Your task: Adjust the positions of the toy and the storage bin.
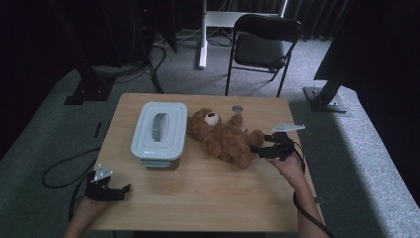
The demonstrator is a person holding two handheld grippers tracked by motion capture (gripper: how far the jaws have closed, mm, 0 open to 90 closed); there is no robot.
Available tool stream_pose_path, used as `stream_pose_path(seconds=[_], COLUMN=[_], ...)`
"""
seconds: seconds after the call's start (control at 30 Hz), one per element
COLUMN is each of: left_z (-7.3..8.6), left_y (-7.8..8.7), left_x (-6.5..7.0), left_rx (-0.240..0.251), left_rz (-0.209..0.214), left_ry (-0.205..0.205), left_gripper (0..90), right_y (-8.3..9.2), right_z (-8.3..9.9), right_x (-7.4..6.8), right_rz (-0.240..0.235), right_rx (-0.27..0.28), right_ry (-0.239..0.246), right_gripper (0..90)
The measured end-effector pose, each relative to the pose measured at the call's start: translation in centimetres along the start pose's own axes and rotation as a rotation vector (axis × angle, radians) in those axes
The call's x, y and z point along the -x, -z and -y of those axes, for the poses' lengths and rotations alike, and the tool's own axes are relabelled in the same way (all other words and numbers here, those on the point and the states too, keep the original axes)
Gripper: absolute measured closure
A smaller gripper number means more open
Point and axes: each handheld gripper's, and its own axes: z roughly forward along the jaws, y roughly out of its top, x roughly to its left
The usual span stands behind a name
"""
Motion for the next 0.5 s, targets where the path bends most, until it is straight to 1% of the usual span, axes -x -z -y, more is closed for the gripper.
stream_pose_path(seconds=[0.17, 0.33, 0.5], left_z=[0.0, 0.0, 0.0], left_y=[0.0, 0.0, 0.0], left_x=[0.0, 0.0, 0.0], left_rx=[0.000, 0.000, 0.000], left_rz=[0.000, 0.001, 0.003], left_ry=[0.000, -0.002, -0.002], left_gripper=[1.0, 1.0, 1.0], right_y=[-1.3, -2.9, -4.4], right_z=[-1.0, -2.1, -2.8], right_x=[-0.4, -0.5, -0.7], right_rz=[-0.008, -0.028, -0.036], right_rx=[-0.017, -0.030, -0.061], right_ry=[0.015, 0.028, 0.040], right_gripper=[14.2, 14.2, 14.2])
